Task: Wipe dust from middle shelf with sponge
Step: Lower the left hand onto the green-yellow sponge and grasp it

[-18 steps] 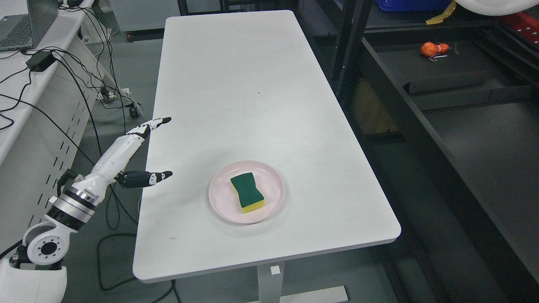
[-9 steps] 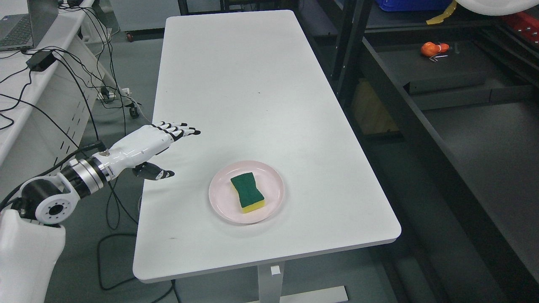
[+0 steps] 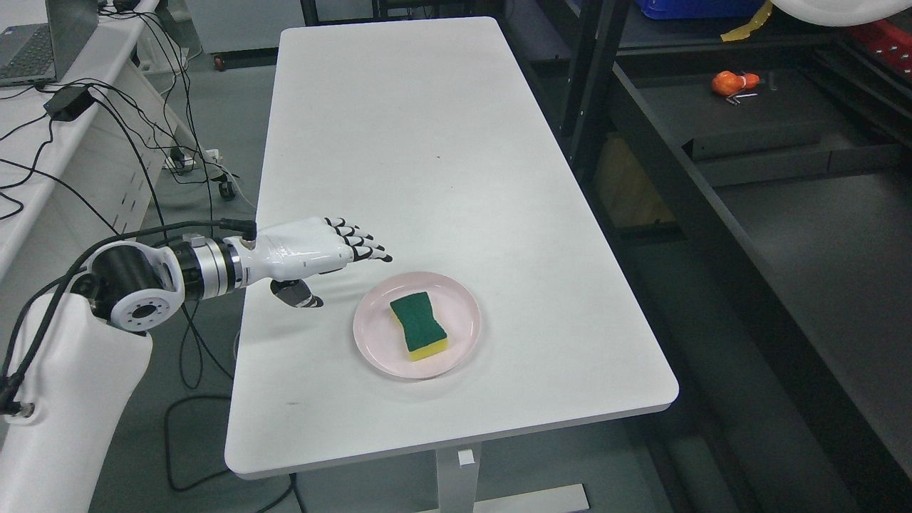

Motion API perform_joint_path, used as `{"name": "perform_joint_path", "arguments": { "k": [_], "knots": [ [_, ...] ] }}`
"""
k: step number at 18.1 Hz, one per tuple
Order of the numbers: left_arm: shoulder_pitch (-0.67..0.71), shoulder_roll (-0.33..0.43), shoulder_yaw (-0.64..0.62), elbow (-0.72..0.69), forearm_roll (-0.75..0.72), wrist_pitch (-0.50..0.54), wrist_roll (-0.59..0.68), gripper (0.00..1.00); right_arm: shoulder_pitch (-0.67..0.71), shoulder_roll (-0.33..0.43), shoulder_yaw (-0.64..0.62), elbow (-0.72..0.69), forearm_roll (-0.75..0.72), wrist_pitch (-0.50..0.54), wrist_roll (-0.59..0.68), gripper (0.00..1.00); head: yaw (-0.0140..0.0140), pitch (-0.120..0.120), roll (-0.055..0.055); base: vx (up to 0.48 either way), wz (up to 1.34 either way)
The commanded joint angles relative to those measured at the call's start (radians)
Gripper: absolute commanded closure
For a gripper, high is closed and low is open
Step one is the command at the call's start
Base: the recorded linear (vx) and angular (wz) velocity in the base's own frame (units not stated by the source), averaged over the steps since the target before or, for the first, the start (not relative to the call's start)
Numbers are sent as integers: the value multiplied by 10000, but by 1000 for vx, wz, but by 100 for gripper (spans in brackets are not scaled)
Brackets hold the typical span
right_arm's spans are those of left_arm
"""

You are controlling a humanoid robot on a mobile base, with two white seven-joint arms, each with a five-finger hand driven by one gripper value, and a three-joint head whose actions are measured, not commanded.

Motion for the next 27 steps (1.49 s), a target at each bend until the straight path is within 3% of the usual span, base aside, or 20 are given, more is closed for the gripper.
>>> {"name": "perform_joint_path", "arguments": {
  "k": [1, 5, 18, 20, 25, 26, 27],
  "knots": [
    [-276, -388, -1544, 212, -644, -43, -83, 12, 0, -175, 0, -175, 0, 6, 6, 0, 0, 0, 0, 0, 0],
    [-291, -894, -1681, 503, -737, -43, -83, 14, 0, -175, 0, -175, 0, 6, 6, 0, 0, 0, 2, 0, 0],
    [-690, -1553, -2142, 1654, -1167, -12, -83, 28, 0, -175, 0, -175, 0, 6, 6, 0, 0, 0, 9, 0, 0],
    [-690, -1814, -2157, 1791, -1167, -12, -83, 31, 0, -175, 0, -175, 0, 6, 6, 0, 0, 0, 139, 0, 0],
    [-782, -2076, -2142, 2175, -1182, 34, -83, 37, 0, -175, 0, -175, 0, 6, 6, 0, 0, 0, 217, 0, 0],
    [-782, -2076, -2157, 2191, -1182, 34, -83, 39, 0, -175, 0, -175, 0, 6, 6, 0, 0, 0, 296, 0, 0],
    [-782, -2061, -2158, 2191, -1182, 34, -83, 41, 0, -175, 0, -175, 0, 6, 6, 0, 0, 0, 502, 0, 0]
  ]
}}
